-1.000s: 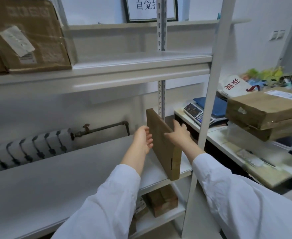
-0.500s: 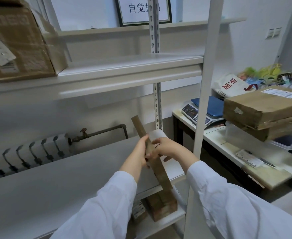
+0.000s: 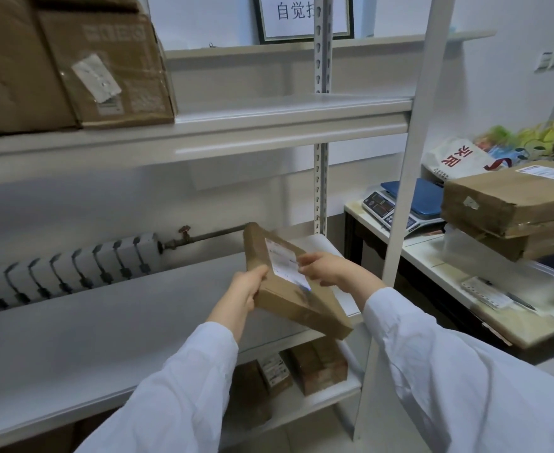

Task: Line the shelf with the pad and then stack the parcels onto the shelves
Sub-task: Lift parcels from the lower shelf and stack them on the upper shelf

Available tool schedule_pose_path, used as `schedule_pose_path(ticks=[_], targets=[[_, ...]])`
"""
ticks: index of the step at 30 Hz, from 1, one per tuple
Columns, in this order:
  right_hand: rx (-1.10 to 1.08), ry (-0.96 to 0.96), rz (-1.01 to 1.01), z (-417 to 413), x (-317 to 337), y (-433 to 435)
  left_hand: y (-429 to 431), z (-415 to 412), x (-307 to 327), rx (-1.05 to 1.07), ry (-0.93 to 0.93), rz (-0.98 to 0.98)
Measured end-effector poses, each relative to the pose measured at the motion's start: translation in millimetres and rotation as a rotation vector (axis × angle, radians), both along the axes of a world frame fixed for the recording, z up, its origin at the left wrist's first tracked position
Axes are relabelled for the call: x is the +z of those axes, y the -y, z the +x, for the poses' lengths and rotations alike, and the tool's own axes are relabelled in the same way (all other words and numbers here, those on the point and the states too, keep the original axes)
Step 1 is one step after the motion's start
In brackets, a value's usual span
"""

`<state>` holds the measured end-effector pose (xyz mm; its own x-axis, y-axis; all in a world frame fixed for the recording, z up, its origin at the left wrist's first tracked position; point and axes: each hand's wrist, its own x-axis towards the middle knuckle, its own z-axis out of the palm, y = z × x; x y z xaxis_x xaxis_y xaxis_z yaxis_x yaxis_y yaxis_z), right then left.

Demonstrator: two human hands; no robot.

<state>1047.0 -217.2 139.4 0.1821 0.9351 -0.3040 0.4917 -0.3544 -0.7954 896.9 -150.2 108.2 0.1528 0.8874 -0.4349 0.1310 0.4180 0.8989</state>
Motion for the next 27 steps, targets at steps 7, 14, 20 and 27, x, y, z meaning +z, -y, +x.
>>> schedule_pose_path(ticks=[7,14,20,27], targets=[[-0.27,-0.056,0.139,-13,17,9,18,-78,21,0.05,0.272,-0.062],[-0.431,-0.124,0.167,-34,35,7,31,-131,36,0.078,0.37,-0.142],[-0.475,-0.396,0.102,-48,46,20,37,-155,47,0.049,0.459,-0.167],[-0.51,-0.492,0.151,-53,58,45,48,-162,70,-0.085,0.481,-0.098]])
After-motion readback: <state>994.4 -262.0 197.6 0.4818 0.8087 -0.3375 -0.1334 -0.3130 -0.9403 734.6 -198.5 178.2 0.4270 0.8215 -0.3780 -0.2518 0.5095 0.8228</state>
